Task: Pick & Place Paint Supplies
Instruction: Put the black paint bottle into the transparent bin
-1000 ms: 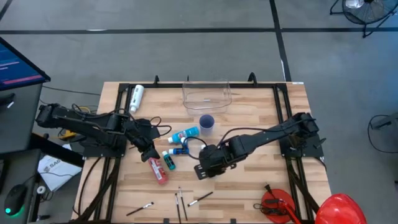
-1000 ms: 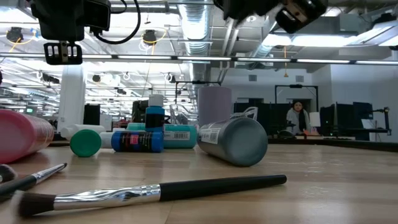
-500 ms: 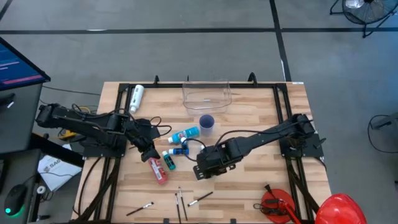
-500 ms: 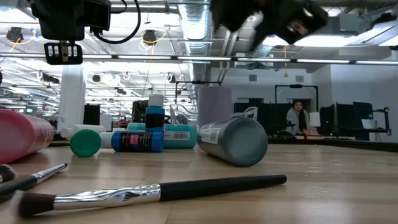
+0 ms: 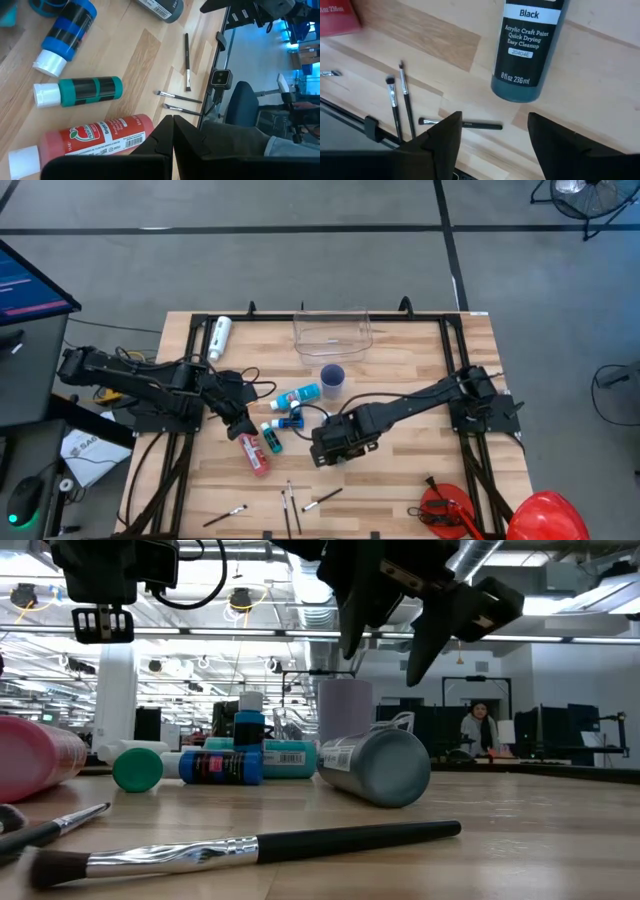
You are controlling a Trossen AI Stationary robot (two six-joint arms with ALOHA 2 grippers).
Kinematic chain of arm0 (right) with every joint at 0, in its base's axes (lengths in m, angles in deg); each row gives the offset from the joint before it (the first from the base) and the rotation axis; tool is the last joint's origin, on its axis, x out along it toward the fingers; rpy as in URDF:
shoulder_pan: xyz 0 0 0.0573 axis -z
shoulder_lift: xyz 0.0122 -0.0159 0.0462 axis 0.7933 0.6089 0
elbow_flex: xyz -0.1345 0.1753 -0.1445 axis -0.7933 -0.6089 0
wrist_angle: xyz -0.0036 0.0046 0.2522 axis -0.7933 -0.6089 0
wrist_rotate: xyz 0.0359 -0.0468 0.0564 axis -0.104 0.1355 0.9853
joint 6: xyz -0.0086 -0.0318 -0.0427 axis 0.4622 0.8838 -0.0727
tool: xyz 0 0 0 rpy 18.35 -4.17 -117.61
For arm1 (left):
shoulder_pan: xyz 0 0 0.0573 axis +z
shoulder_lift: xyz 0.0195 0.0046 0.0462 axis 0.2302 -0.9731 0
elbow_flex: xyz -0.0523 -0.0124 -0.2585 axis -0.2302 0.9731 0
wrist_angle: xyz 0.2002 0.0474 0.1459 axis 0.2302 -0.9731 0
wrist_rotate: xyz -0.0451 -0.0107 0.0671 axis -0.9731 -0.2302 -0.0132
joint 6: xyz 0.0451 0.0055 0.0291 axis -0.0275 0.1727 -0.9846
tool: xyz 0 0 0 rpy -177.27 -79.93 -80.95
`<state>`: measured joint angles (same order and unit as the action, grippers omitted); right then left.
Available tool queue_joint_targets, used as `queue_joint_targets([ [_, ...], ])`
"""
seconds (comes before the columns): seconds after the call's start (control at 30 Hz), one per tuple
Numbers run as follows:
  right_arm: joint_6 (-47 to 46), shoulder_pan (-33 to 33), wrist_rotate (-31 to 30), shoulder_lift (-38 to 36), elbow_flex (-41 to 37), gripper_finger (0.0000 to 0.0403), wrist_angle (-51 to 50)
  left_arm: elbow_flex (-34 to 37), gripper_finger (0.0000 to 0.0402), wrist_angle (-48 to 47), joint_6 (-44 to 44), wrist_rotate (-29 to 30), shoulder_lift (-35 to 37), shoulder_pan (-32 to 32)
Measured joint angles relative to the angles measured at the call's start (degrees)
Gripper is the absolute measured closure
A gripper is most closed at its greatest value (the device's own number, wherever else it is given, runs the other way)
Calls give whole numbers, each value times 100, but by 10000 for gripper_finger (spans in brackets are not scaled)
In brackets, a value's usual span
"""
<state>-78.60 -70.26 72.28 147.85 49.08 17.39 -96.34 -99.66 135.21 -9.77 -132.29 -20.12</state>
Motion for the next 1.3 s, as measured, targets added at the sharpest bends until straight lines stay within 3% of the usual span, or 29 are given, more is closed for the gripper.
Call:
queue_joint_targets([
  [0.33,398,58,57,0,0,194,821,0,399,12,2,0,0,2],
  [1.3,606,82,102,-4,2,232,1353,0,399,12,0,2,0,1],
])
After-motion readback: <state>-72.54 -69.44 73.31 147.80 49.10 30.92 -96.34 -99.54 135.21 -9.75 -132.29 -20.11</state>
